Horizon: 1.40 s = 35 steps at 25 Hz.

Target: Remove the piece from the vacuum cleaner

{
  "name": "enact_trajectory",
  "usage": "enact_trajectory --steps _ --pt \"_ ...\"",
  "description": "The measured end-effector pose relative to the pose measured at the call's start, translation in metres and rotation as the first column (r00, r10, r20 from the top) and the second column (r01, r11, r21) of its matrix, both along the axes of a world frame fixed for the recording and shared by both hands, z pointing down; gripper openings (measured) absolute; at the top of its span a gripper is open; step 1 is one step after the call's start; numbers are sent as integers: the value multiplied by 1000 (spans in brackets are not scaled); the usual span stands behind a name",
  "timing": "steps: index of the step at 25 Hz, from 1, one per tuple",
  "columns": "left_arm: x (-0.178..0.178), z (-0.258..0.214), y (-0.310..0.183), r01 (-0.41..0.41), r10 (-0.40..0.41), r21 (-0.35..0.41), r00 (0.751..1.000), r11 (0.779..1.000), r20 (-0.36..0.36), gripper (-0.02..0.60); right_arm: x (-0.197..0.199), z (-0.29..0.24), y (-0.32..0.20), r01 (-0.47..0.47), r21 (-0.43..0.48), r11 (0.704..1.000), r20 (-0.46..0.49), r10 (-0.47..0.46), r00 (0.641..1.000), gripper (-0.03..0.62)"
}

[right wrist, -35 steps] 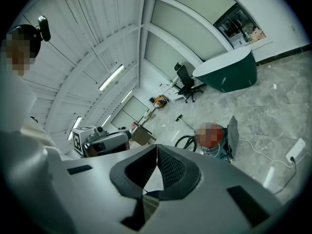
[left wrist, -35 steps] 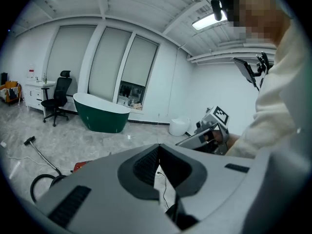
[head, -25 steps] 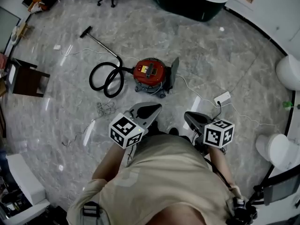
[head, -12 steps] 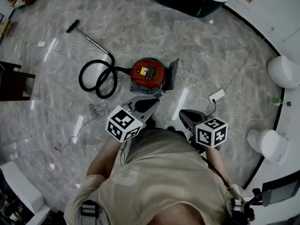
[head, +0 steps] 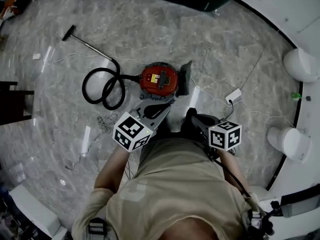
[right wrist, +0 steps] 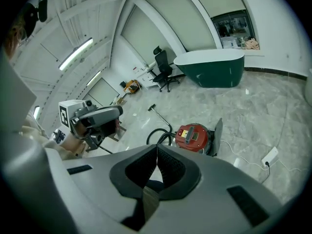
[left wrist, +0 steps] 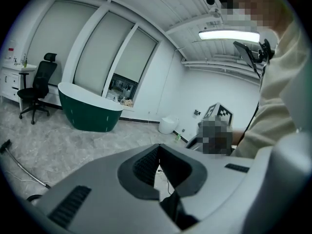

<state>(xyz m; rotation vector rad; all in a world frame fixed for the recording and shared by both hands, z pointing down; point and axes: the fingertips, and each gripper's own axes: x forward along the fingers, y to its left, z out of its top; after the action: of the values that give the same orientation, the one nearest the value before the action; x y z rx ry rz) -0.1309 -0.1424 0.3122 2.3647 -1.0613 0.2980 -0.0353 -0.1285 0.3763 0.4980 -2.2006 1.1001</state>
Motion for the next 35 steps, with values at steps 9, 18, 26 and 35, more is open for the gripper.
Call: enact_trajectory --steps 9,18,26,35 --pt "7 11 -37 42 -40 -58 998 997 40 4 0 48 -52 38 -57 998 -16 -39 999 3" --pt "43 59 -81 27 -22 -176 999 984 26 5 19 144 -108 -3 -183 983 -75 -10 997 3" --pt "45 131 -90 19 -10 -276 999 961 32 5 27 235 -126 -58 -284 957 -134 20 991 3" --pt "32 214 -103 75 -77 -293 997 953 7 4 10 299 -132 10 -272 962 -111 -41 993 3"
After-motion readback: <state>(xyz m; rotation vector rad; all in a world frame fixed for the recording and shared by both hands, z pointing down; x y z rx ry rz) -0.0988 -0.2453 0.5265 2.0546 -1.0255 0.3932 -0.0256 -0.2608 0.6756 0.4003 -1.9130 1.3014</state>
